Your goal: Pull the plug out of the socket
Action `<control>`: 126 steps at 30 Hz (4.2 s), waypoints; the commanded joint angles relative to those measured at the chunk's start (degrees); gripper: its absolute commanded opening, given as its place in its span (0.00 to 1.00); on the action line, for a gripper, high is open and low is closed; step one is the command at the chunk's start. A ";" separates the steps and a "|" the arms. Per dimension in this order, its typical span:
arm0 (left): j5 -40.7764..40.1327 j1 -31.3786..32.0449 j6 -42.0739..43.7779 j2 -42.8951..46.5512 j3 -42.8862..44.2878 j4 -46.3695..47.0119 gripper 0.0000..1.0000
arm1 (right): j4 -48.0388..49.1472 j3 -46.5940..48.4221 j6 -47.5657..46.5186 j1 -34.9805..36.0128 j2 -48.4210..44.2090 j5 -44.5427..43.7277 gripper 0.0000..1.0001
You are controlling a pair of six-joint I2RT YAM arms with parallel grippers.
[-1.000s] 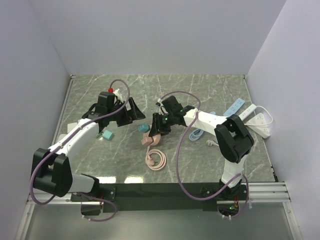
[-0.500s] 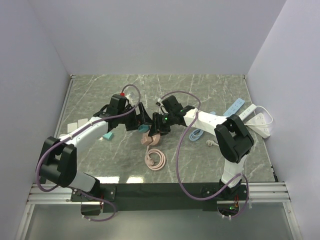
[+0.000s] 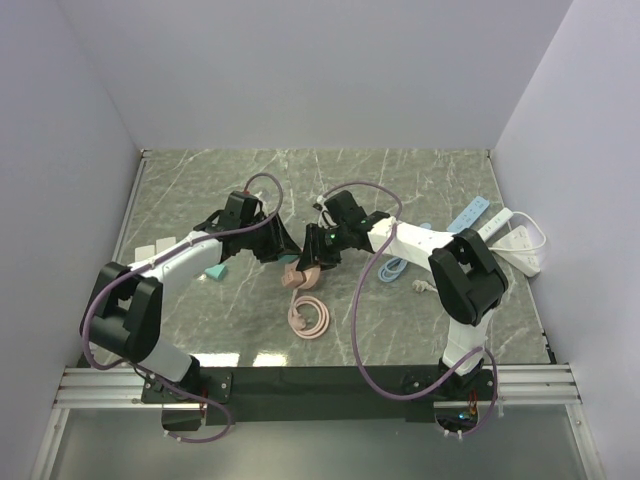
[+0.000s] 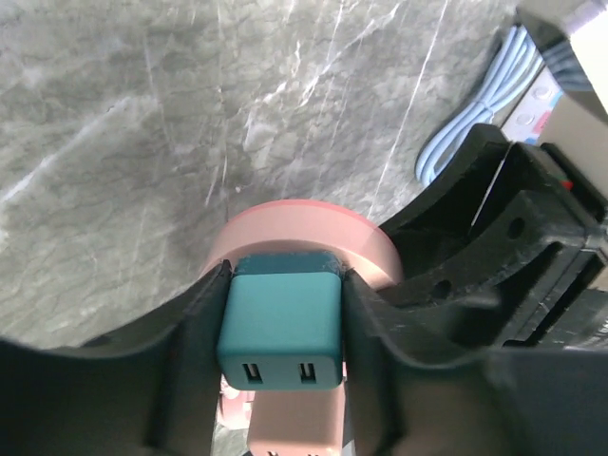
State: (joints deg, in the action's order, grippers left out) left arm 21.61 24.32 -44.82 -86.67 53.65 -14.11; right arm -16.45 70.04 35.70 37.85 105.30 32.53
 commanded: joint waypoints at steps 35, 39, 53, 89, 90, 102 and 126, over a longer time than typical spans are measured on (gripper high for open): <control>-10.01 -23.78 13.87 1.52 8.14 -17.27 0.00 | 0.62 -0.60 -0.72 -7.08 2.02 -4.50 0.00; -8.69 -28.97 14.93 -3.58 6.56 -13.50 0.01 | 0.98 -1.40 -0.81 -7.08 1.06 -4.06 0.00; -10.80 -33.28 13.97 -3.60 5.95 -12.78 0.88 | -0.60 0.70 -0.28 -5.50 0.79 -4.85 0.00; 8.11 1.52 3.95 1.86 -3.29 5.50 0.99 | -2.10 4.84 3.50 -4.53 0.44 -4.50 0.00; 6.88 1.61 3.77 1.16 -3.20 5.23 0.99 | -1.58 4.67 3.58 -4.45 0.44 -4.32 0.00; 7.92 2.75 -0.09 -2.80 -2.94 11.91 0.65 | 1.59 3.17 4.81 -2.60 -0.27 -2.56 0.00; 19.78 -8.93 7.28 8.01 -7.33 4.35 0.01 | -0.34 0.62 0.24 -7.87 4.83 -6.87 0.00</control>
State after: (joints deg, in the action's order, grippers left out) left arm 34.59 19.16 -41.04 -81.95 46.83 -9.32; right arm -13.02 73.34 40.66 34.28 109.03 32.01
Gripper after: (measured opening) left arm 0.489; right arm 0.410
